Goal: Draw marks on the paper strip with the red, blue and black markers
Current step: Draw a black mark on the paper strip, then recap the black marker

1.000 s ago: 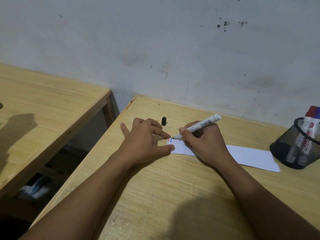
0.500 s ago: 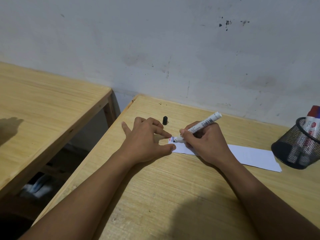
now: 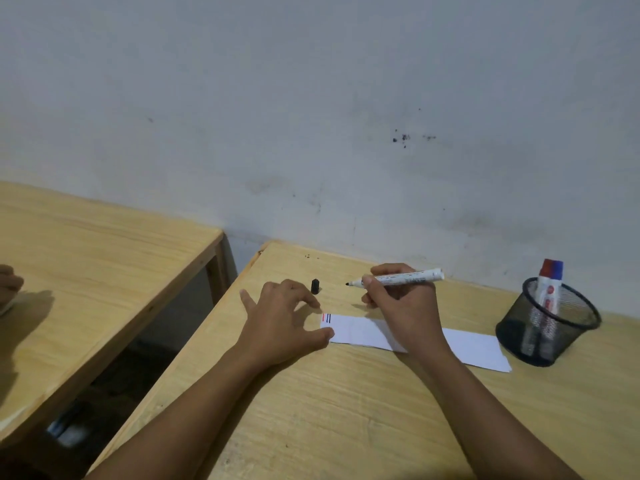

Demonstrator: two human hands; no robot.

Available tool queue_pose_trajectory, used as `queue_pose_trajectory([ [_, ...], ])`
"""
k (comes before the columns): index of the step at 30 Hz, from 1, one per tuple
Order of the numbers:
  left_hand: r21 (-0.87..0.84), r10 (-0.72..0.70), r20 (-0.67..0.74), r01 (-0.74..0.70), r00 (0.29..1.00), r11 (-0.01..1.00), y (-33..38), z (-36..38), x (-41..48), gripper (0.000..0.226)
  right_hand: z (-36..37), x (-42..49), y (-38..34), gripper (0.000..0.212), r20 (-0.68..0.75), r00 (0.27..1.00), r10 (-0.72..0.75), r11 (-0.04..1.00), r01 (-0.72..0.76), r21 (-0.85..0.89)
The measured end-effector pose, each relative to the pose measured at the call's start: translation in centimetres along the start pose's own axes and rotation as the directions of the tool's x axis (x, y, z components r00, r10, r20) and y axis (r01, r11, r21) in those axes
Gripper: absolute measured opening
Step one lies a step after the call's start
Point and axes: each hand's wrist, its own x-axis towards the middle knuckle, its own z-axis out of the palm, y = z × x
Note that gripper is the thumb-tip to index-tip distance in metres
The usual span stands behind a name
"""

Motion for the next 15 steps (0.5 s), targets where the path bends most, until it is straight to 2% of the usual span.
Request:
queue_pose_trajectory([
  [4, -0.135, -0.088, -0.157, 0.067, 0.984, 0.989, 0.2, -0.3, 0.8, 0.034, -1.7, -0.7, -1.5, 0.005, -0.018, 0.998, 0.062, 0.994, -0.06, 0.093],
  [6, -0.127, -0.119, -0.186, 0.096, 0.975, 0.987, 1.3, -0.9, 1.6, 0.035, -2.5, -0.9, -2.0, 0.008, -0.019, 0.997, 0.076, 0.991, -0.073, 0.11],
  [8, -0.042, -0.152, -0.122, 0.148, 0.981, 0.988, 2.4, -1.2, 2.7, 0.04, -3.2, -1.1, -2.4, 0.012, -0.005, 0.997, 0.074, 0.992, -0.073, 0.103],
  [11, 0.066, -0.16, 0.008, 0.159, 0.987, 0.985, 2.3, -0.5, 4.4, 0.026, -4.2, -1.6, -3.3, 0.01, -0.009, 0.997, 0.075, 0.987, -0.073, 0.14],
  [12, 0.057, -0.158, 0.026, 0.156, 0.987, 0.986, 2.1, -0.4, 4.8, 0.022, -4.5, -1.8, -3.7, 0.009, -0.016, 0.997, 0.073, 0.985, -0.07, 0.156],
  [15, -0.071, -0.2, -0.036, 0.197, 0.979, 0.978, 3.5, -1.3, 4.9, 0.013, -5.7, -2.2, -5.1, 0.01, -0.036, 0.997, 0.063, 0.977, -0.054, 0.207],
])
